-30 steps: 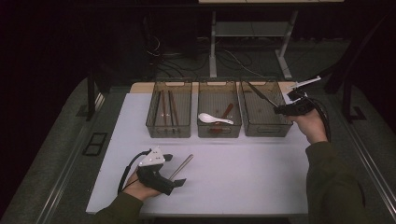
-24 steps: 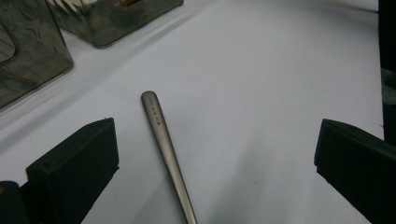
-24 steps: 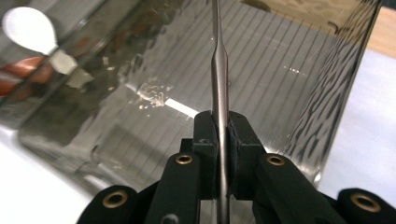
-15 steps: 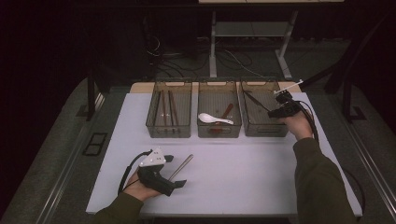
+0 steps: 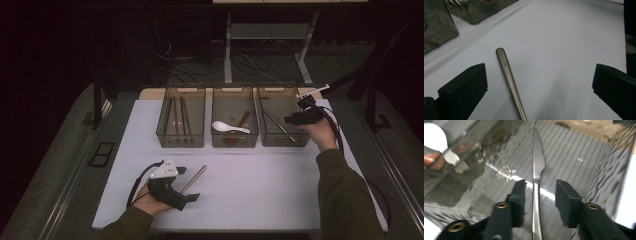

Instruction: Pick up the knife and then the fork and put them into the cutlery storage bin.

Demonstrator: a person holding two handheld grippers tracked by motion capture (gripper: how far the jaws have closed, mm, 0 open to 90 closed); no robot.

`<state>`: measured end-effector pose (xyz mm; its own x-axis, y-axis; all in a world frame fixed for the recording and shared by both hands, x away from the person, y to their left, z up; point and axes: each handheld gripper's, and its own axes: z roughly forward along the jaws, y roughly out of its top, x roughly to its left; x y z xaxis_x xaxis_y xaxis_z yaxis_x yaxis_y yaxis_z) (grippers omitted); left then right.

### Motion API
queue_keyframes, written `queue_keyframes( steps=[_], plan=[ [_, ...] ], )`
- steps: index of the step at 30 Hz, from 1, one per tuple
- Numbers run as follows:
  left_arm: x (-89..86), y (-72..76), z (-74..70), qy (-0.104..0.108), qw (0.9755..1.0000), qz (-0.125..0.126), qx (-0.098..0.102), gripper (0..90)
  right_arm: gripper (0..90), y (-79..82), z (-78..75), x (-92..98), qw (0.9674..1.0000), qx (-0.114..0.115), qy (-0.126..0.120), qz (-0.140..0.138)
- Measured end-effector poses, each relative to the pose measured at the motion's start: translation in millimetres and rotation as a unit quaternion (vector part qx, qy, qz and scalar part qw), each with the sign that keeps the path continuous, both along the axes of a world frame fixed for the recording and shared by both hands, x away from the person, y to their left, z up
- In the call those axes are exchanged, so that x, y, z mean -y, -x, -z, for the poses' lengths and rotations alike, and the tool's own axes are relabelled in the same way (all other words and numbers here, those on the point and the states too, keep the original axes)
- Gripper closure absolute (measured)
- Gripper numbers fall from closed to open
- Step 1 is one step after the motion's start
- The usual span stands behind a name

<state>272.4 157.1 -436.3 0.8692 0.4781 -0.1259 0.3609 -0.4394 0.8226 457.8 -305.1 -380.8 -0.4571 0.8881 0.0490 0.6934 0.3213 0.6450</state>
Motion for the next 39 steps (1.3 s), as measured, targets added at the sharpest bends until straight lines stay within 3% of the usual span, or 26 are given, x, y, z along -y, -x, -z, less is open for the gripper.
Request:
queue_keyframes(
  steps=[4, 7, 12, 18, 22, 28, 36, 39],
  plan=[
    [-0.3, -1.0, 0.6, -0.009, 0.9999, -0.009, -0.008, 0.0, 46.6, 10.8, -13.1, 5.1, 0.9989, 0.027, -0.038, 0.006],
    [-0.6, -1.3, 0.6, -0.013, 0.9998, -0.014, -0.007, 0.0, 41.8, 21.7, -19.7, 6.6, 0.9968, 0.039, -0.070, -0.007],
    [-0.5, -1.2, 0.6, -0.018, 0.9996, -0.019, -0.007, 0.0, 32.4, 40.4, -22.7, 4.5, 0.9955, 0.062, -0.069, -0.019],
    [-0.9, -1.6, 0.8, -0.023, 0.9995, -0.022, -0.009, 0.0, 26.7, 61.6, -26.4, -2.4, 0.9948, 0.075, -0.056, -0.041],
    [-1.3, -2.1, 1.1, -0.023, 0.9993, -0.027, -0.011, 0.0, 24.3, 77.4, -27.8, -4.8, 0.9918, 0.084, -0.077, -0.059],
    [-1.6, -1.7, 0.7, -0.027, 0.9991, -0.031, -0.010, 0.0, 20.6, 101.8, -20.3, -11.8, 0.9870, 0.092, -0.103, -0.084],
    [-2.1, -2.1, 0.8, -0.033, 0.9987, -0.038, -0.012, 0.0, 19.4, 128.0, 0.7, -20.4, 0.9841, 0.086, -0.112, -0.108],
    [-2.6, -1.9, 0.3, -0.035, 0.9985, -0.040, -0.010, 0.0, 18.1, 137.1, 10.0, -22.7, 0.9816, 0.088, -0.122, -0.118]
  ],
)
